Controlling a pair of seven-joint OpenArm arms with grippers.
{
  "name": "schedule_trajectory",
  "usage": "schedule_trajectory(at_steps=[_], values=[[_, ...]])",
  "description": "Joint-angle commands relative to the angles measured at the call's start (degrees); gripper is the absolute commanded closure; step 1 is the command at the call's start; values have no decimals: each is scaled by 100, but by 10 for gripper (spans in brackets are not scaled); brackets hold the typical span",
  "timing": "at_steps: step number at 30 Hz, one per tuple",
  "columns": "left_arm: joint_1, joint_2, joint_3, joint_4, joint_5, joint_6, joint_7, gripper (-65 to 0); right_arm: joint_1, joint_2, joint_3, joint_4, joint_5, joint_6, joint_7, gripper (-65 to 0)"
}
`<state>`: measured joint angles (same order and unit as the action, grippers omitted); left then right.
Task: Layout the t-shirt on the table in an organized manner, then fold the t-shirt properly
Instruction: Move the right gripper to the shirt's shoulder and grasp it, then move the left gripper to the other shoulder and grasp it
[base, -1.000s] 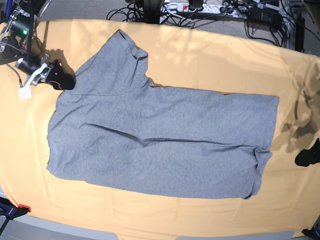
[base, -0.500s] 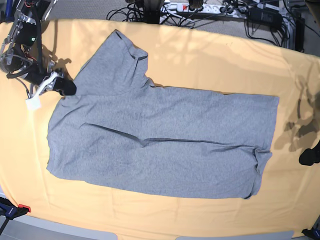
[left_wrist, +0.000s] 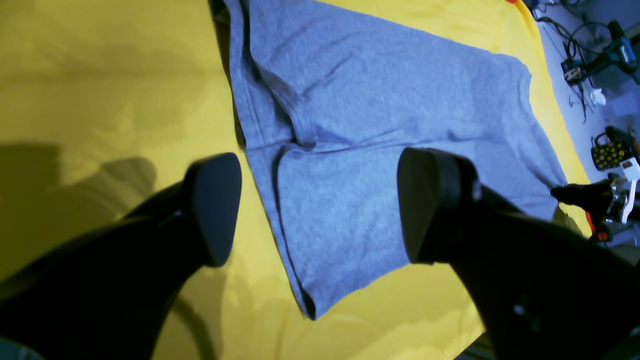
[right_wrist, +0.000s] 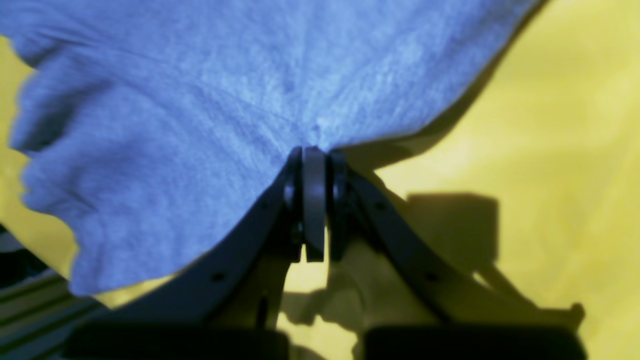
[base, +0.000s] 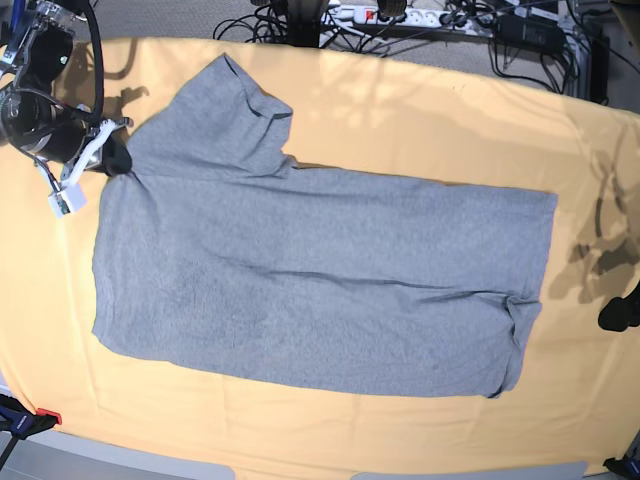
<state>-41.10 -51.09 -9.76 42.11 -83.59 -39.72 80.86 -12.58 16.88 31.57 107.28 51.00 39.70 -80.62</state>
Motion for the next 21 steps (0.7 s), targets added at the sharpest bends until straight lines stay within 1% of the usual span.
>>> schedule_trajectory(at_steps=[1,3,4,9,14,21], values=[[-160,-151,-44,81,-141,-28,-86,-492,-4,146,35,109,-125,-17,62,0],[-157,-166,-44,81,-141,-28,-86,-492,-50,186,35,109,-459,-173,62,0],[-155,-179,-44,81,-141,-28,-86,-492,-79,205,35,109,-533,-223,62,0],[31,-321,-44,79,-141,-28,-86,-492,-92,234,35,109,-629,-223,62,0],[820,-463,-70,79,-141,-28,-86,-492,-90,234,35,109,-590,-223,62,0],[1982,-461,-542,79,-141,-28,-86,-492,-90,234,35,109,-588,-221,62,0]])
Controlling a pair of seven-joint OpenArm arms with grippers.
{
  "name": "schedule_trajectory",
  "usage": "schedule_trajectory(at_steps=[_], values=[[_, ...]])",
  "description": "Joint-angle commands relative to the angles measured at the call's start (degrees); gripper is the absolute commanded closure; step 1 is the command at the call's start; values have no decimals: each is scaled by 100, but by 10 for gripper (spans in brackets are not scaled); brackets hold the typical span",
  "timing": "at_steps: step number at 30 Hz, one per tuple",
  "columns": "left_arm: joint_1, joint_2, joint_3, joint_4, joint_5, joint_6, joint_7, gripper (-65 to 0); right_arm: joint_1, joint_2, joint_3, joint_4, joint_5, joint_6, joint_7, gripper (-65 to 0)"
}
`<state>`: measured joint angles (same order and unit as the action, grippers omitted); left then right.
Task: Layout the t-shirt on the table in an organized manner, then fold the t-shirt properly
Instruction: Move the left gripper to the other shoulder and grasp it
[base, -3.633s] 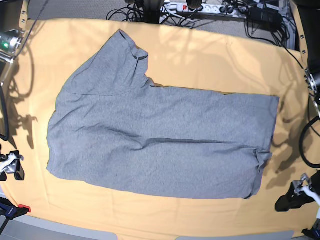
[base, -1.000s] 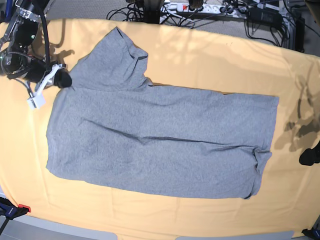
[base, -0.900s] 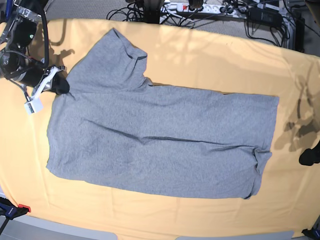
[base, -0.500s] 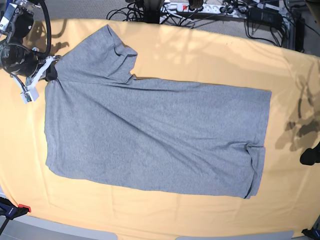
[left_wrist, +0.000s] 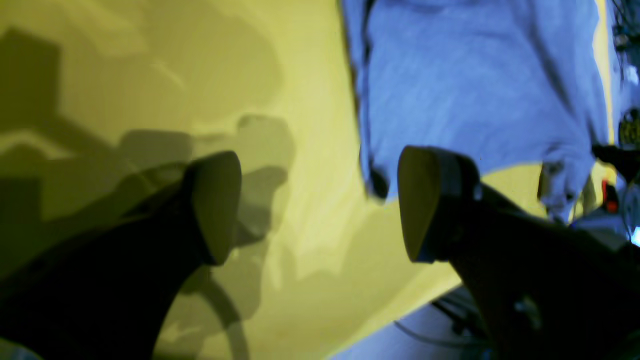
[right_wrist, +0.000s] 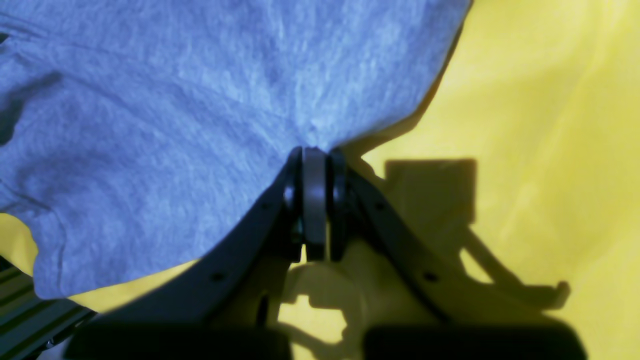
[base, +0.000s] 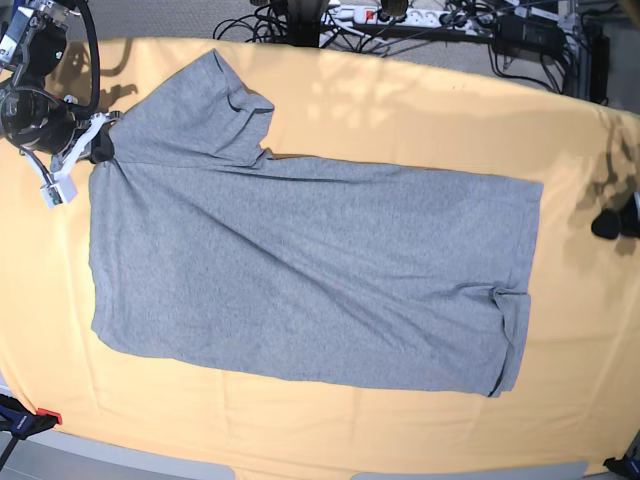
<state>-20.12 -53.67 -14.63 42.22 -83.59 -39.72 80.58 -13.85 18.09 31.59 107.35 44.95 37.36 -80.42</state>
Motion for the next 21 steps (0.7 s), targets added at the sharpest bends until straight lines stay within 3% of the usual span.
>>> schedule_trajectory(at_steps=[1,15,21], values=[[7,-203,-90,68,-141,-28,-58,-492,37,114,33,103,15,15,42,0],[232,186,-35,118,-141,-28,-58,-492,39,116,33,103,15,116,87,0],[232,348,496,369,-141,-28,-58,-492,44,116,33,103,15,116,90,0]])
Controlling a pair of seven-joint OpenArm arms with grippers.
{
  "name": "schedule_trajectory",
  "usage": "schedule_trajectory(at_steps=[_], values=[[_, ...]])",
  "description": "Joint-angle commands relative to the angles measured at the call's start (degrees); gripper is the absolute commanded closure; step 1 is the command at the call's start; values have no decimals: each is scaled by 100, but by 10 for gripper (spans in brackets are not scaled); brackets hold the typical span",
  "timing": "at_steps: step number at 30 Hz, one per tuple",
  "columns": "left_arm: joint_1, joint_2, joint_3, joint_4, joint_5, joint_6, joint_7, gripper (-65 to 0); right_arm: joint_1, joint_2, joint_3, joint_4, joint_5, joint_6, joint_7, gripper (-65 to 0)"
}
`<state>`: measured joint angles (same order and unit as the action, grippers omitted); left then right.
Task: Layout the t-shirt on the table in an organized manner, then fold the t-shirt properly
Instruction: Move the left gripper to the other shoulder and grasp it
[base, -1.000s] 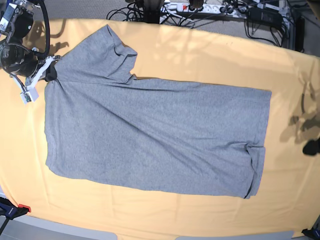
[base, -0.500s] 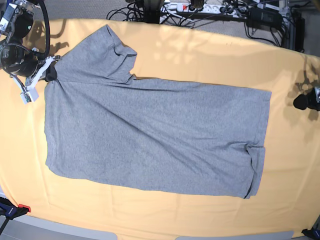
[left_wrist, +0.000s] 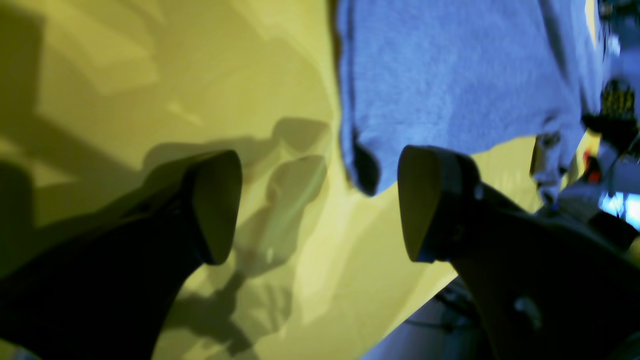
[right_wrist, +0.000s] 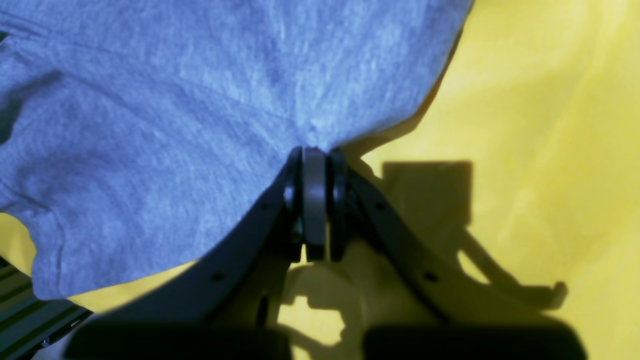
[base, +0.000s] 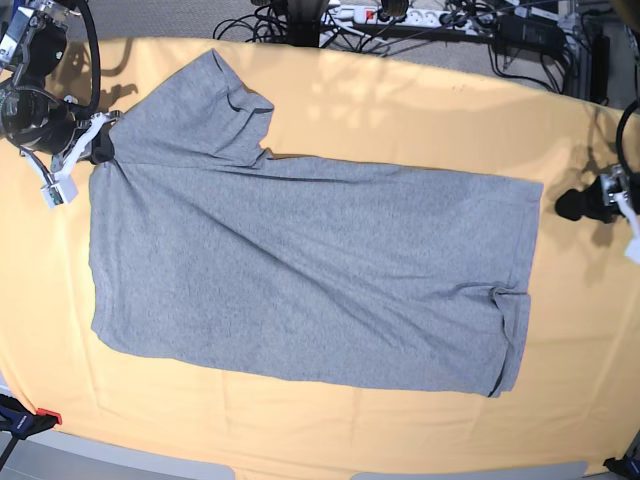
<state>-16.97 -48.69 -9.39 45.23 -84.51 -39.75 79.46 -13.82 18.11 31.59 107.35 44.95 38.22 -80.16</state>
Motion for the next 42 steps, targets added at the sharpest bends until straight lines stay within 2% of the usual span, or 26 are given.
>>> schedule_trajectory(at_steps=[1,6,11,18,22,23,24,27,28,35,40,42], values=[[-83,-146,79,175,-49,-25,54,-492,48,114,33,103,15,31,61,0],[-83,-144,374,656,-49,-25,54,-492,50,114,33,103,15,28,61,0],[-79,-57,380,715,-49,-25,54,-492,50,114,33,103,15,28,63,0],[-79,457,382,715,-49,-25,54,-492,50,114,33,103,15,15,61,0],[-81,619,382,715,-49,-25,54,-484,50,114,33,103,15,15,61,0],[-81,616,382,715,-49,-25,54,-447,50,114,33,103,15,15,61,0],[-83,599,380,715,-49,-25,54,-380,50,114,33,103,13,15,61,0],[-83,485,380,715,-49,-25,54,-88,50,114,33,103,15,15,61,0],[-85,433,380,715,-49,-25,54,-11,50,122,33,103,15,15,61,0],[-131,-26,369,717,-49,-25,54,0,50,442,33,103,15,17,155,0],[-111,-37,369,717,-49,-25,54,0,44,638,33,103,20,17,83,0],[-109,-42,369,717,-49,44,54,0,15,754,33,103,254,17,16,0]])
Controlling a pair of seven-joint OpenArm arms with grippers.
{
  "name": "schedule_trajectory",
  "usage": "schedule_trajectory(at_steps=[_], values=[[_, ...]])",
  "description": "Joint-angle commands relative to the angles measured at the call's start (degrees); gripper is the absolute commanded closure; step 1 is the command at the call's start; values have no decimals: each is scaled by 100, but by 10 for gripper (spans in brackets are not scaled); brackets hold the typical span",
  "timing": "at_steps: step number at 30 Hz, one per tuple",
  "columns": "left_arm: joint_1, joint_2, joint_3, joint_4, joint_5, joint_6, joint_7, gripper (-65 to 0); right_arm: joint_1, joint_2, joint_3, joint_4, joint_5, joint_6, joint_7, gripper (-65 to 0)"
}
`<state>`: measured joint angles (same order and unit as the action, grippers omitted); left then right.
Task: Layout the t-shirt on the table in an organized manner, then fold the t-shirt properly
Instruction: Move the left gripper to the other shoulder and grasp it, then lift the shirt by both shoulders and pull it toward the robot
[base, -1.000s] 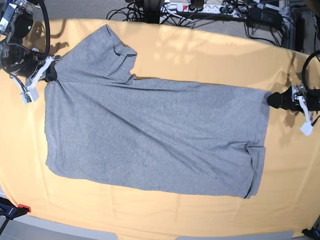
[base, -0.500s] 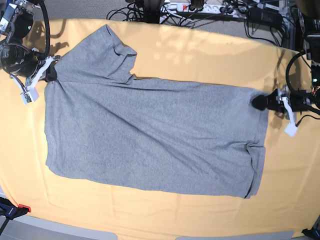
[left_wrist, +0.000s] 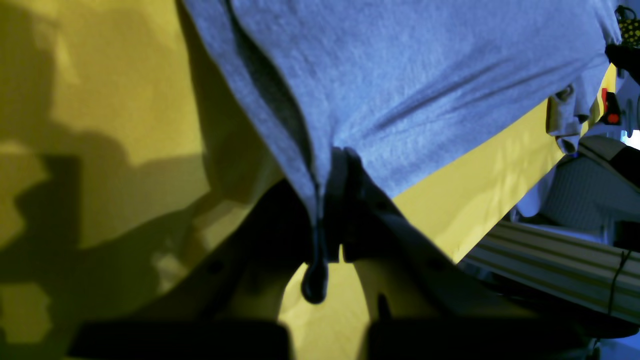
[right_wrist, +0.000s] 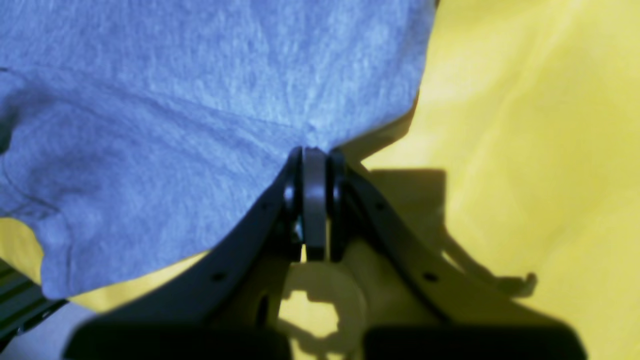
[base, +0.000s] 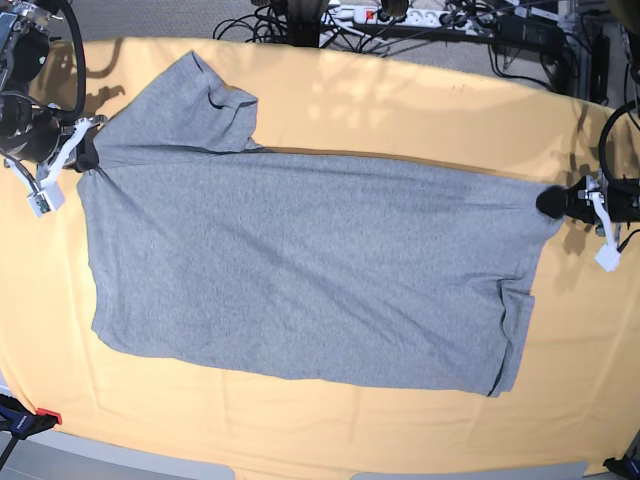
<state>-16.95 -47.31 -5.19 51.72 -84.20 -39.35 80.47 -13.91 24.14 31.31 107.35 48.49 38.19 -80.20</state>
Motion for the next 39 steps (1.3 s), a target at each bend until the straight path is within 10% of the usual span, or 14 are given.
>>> schedule_trajectory(at_steps=[1,23,39], values=[[-111,-190,-48,68,-80,22,-47,0,9,219,61,103,111,22,20,0],[1021,-420,-50,3405,-80,-65,-47,0,-654,879,61,103,1958,181,20,0],[1788,-1672,-50,4767,-80,-65,-47,0,-1867,1510,61,1119,1985,181,20,0]])
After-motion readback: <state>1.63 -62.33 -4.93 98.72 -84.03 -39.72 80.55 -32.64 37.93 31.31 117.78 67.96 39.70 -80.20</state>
